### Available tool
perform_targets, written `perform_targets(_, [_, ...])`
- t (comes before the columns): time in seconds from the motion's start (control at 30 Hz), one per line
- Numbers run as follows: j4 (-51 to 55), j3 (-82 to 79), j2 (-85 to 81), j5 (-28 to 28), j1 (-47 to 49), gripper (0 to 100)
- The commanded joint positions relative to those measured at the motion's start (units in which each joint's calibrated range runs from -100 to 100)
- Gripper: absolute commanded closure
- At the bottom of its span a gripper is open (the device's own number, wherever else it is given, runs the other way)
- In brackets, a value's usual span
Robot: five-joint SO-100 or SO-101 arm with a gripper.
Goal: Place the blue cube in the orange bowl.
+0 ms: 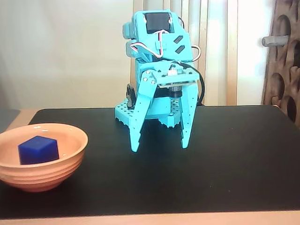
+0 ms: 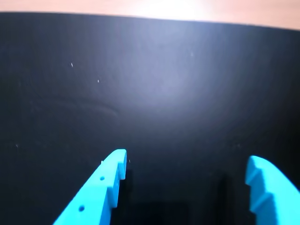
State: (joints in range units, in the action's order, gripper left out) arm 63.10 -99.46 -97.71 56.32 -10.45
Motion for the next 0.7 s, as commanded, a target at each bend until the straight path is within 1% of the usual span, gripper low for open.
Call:
perform_targets(0.0, [5.5,-0.5,-2.0,-0.1,-0.7,79])
perform_targets(0.1, [7.3,-0.5,-2.0,-0.2,-0.5,85])
perform_targets(0.23, [9.2,-0.5,-2.1,-0.2,-0.6,88])
perform_targets(0.43, [11.9,-0.5,-2.1,-0.3,-0.9,96])
perform_targets(0.67, [12.6,-0.5,-2.1,-2.1,-1.4,99])
